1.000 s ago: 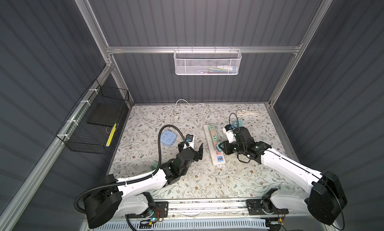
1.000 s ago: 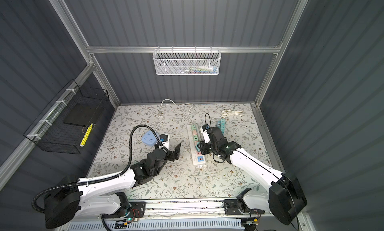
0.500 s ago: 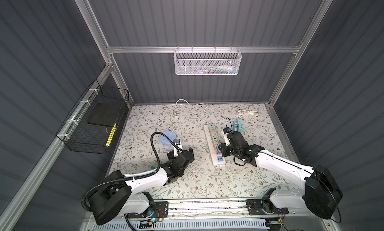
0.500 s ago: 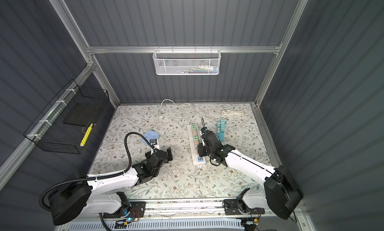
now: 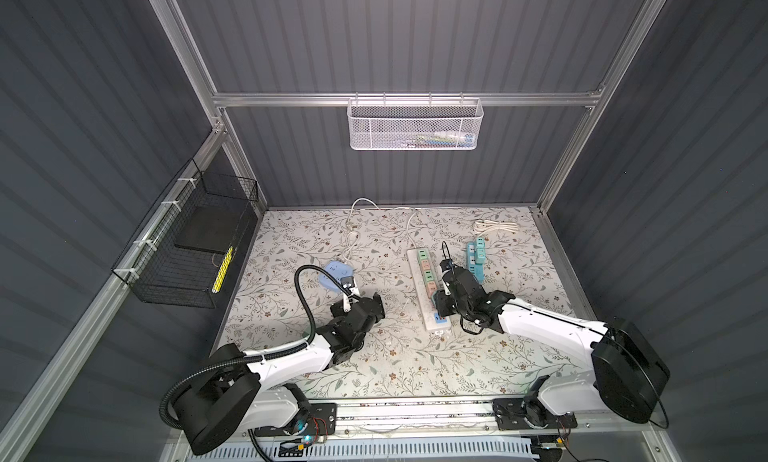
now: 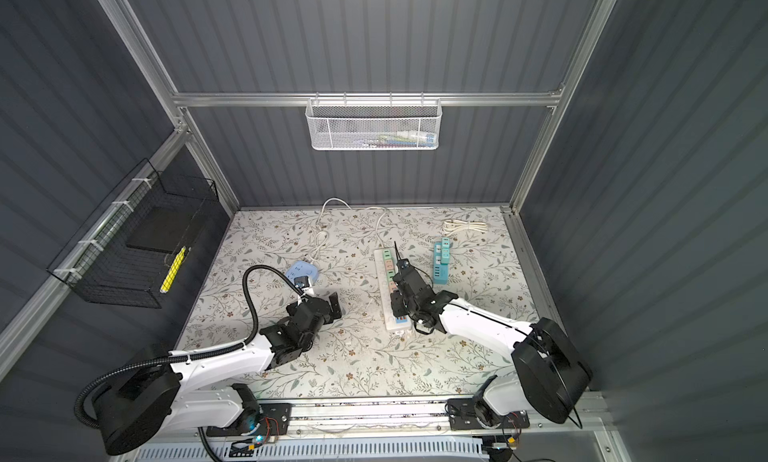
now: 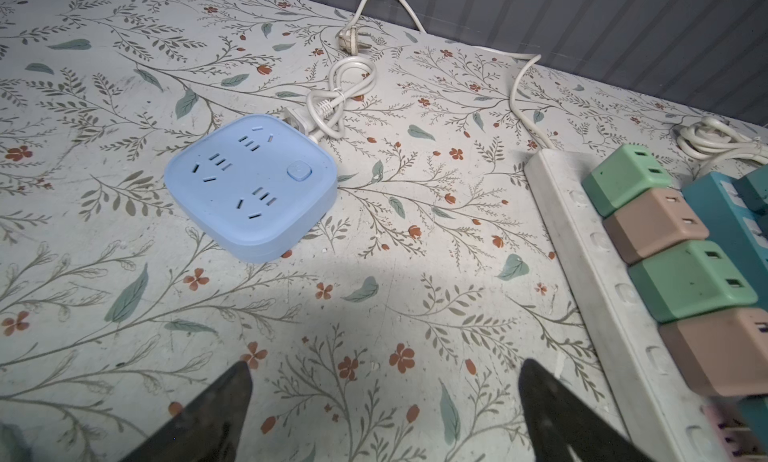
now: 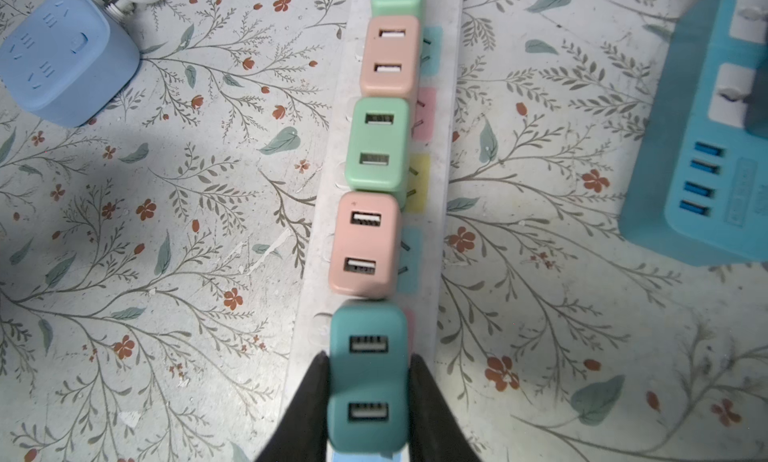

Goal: Insert the plug
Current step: 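Pass the teal charger into the right gripper while the left opens and withdraws, then lower the teal charger into the fifth white-strip socket with the right gripper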

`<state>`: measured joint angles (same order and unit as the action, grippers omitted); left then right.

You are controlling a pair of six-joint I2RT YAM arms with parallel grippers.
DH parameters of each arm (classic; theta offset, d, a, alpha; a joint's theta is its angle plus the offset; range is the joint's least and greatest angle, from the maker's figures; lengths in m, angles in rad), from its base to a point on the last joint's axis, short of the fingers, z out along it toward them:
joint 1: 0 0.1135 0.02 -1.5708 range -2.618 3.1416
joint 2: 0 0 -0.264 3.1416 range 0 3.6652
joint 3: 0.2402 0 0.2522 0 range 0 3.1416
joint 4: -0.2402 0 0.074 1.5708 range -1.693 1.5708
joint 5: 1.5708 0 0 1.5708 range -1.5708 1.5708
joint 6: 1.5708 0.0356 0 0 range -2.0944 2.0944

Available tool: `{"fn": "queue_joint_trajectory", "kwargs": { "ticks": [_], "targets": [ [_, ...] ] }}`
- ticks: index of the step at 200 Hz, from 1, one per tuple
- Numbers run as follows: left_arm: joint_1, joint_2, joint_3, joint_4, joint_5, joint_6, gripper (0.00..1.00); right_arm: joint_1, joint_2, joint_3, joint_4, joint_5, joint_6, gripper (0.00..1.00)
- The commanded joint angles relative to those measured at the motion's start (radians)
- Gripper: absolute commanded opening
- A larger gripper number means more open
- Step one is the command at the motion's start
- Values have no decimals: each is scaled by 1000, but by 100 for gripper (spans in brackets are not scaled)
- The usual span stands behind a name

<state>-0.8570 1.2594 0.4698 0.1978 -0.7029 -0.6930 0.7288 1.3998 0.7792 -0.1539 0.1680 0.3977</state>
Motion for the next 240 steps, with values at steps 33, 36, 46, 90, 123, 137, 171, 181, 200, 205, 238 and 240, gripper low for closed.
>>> {"fn": "queue_joint_trajectory", "kwargs": {
  "ticks": [33, 36, 46, 90, 123, 137, 171, 181, 200, 205, 238, 240],
  "targets": [
    [14, -24, 4, -17, 8, 16, 100, 54, 45, -5, 4, 129, 42, 23],
    [15, -25, 5, -16, 7, 18, 100, 54, 48, -5, 1, 132, 44, 23],
    [14, -28, 7, -22, 8, 21, 100, 60, 53, 3, -18, 152, 61, 23],
    [18, -40, 4, -31, 8, 21, 100, 84, 77, 22, -59, 208, 90, 23],
    [19, -44, 7, -37, 7, 23, 100, 105, 125, 40, -84, 251, 88, 23],
    [18, -45, 5, -38, 7, 23, 100, 111, 141, 44, -96, 266, 98, 23],
    [20, -48, 3, -40, 5, 23, 100, 120, 170, 30, -94, 270, 123, 23],
    [21, -48, 2, -40, 5, 22, 100, 120, 181, 25, -94, 271, 133, 23],
    [21, -52, -1, -40, 5, 23, 100, 119, 201, 12, -87, 262, 149, 23],
    [21, -52, -2, -40, 5, 23, 100, 119, 207, 10, -85, 257, 152, 23],
    [23, -54, -7, -38, 5, 23, 100, 120, 233, -9, -72, 251, 167, 23],
    [23, -54, -7, -38, 5, 22, 100, 120, 234, -9, -72, 251, 167, 23]
  ]
}}
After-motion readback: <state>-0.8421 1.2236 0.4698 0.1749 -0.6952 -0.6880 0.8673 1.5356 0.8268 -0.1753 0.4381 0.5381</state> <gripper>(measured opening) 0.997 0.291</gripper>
